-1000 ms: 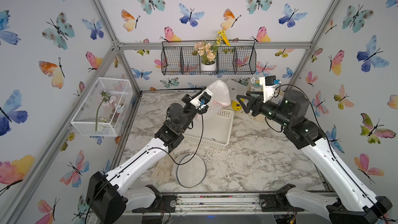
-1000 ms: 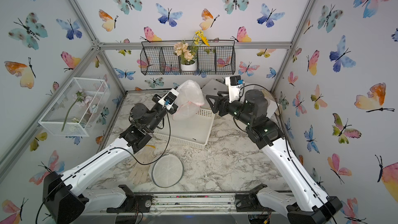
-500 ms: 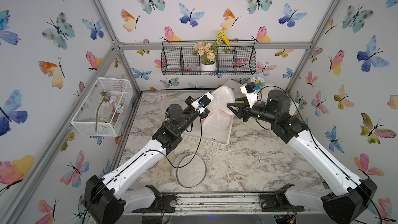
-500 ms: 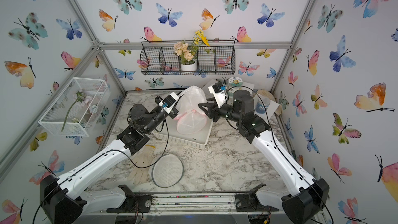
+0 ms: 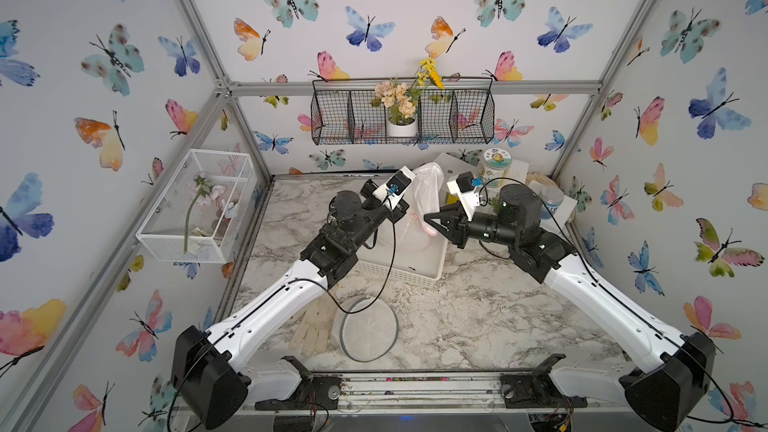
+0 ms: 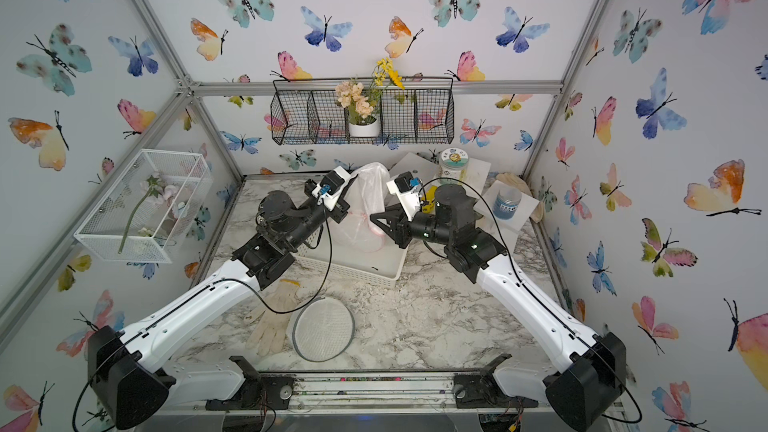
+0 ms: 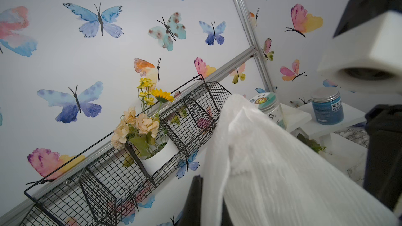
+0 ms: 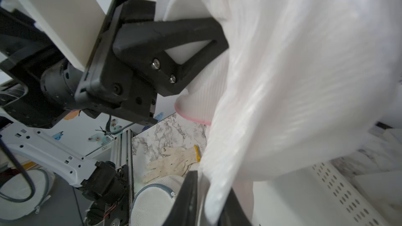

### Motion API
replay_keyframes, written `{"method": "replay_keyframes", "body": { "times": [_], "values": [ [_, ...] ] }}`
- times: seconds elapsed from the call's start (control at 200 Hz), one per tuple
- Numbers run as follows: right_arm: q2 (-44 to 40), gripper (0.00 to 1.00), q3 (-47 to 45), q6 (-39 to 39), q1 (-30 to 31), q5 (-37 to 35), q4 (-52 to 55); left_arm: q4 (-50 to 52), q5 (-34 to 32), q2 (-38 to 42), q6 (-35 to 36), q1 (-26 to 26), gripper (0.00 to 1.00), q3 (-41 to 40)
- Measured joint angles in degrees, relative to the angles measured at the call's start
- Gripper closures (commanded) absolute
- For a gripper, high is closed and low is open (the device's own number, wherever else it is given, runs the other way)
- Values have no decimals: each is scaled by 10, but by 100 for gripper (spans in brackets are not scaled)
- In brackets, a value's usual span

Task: Turn the laundry bag inside out
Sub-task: Zip the zipper on the laundry bag.

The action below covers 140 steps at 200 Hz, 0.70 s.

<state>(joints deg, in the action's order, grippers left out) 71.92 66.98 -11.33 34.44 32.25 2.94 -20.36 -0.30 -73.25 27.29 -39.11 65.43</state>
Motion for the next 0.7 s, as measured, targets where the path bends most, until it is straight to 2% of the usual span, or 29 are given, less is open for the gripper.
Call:
{"method": "replay_keyframes", "body": {
  "times": [0.085, 0.195, 0.315, 0.41, 0.541, 0.621, 0.701],
  "values": [
    [-6, 33, 5, -5, 0, -59, 14, 20, -1, 0, -3, 0, 100, 12],
    [-29, 30, 9, -12, -1, -111, 37, 45, -1, 0, -8, 1, 100, 33],
    [-62, 32, 5, -17, -3, -114, 62, 75, 0, 0, -23, 3, 100, 50],
    [-90, 33, -24, -33, -3, -77, 60, 97, 4, -2, -39, 4, 100, 63],
    [-91, 43, -81, -75, -3, 16, 39, 113, 11, -2, -58, 4, 100, 71],
    [-62, 43, -103, -109, -2, 61, 18, 117, 16, -2, -66, 4, 100, 72],
    [-36, 40, -119, -138, -2, 74, -15, 123, 21, -2, -72, 5, 100, 72]
  ]
}}
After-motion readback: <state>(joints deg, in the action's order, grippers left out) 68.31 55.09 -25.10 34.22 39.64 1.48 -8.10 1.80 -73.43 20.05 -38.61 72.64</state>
